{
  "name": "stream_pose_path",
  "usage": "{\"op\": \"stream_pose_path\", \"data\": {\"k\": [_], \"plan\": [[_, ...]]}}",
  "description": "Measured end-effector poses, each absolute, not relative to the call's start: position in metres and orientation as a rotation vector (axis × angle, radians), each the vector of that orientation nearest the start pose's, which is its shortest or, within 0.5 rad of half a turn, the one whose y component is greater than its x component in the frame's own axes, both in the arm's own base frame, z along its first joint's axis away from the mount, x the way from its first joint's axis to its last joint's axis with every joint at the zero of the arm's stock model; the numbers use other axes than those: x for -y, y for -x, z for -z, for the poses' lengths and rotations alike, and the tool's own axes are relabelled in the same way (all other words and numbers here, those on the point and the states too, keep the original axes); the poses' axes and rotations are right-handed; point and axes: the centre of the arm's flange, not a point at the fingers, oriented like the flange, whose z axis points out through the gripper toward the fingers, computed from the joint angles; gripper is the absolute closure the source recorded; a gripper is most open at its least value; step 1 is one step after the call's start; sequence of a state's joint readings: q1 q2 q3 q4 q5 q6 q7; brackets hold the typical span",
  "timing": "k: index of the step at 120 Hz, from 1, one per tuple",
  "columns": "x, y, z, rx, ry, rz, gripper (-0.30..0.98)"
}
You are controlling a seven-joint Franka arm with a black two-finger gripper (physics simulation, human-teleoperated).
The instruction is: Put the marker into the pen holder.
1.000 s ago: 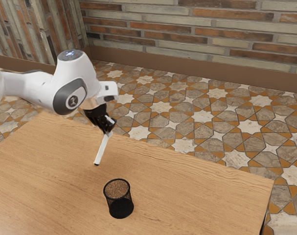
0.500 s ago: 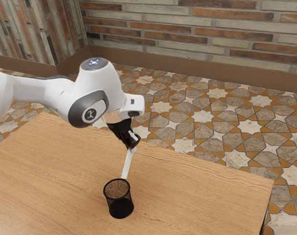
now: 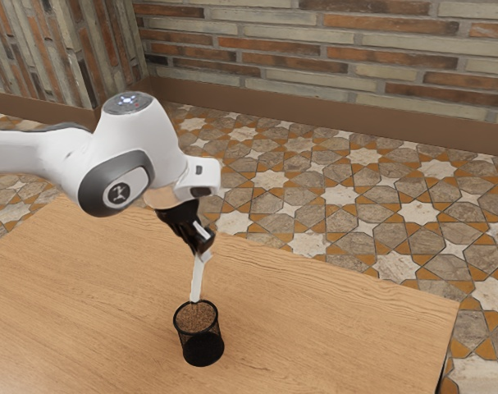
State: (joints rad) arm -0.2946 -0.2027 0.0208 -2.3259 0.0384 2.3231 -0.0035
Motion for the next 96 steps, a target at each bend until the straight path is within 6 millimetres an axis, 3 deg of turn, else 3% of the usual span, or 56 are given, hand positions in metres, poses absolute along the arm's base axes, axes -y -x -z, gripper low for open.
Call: {"op": "stream_pose_path", "data": {"k": [16, 36, 52, 56, 60, 68, 75, 81, 87, 96], "plan": [[0.139, -0.458, -0.425, -0.481, 3.087, 0.243, 0.78], [0.135, -0.438, -0.383, -0.458, 3.082, 0.09, 0.78], [0.137, -0.435, -0.378, -0.466, 3.088, 0.045, 0.48], [0.136, -0.439, -0.386, -0.461, 3.09, 0.045, 0.41], [0.139, -0.453, -0.41, -0.463, 3.093, 0.08, 0.35], [0.142, -0.497, -0.48, -0.476, 3.097, 0.178, 0.26], [0.126, -0.534, -0.544, -0.472, 3.088, 0.263, 0.19], [0.111, -0.554, -0.586, -0.481, 3.06, 0.301, 0.15], [0.096, -0.559, -0.609, -0.493, 3.039, 0.289, 0.12], [0.078, -0.557, -0.62, -0.515, 3.022, 0.228, 0.09]]}}
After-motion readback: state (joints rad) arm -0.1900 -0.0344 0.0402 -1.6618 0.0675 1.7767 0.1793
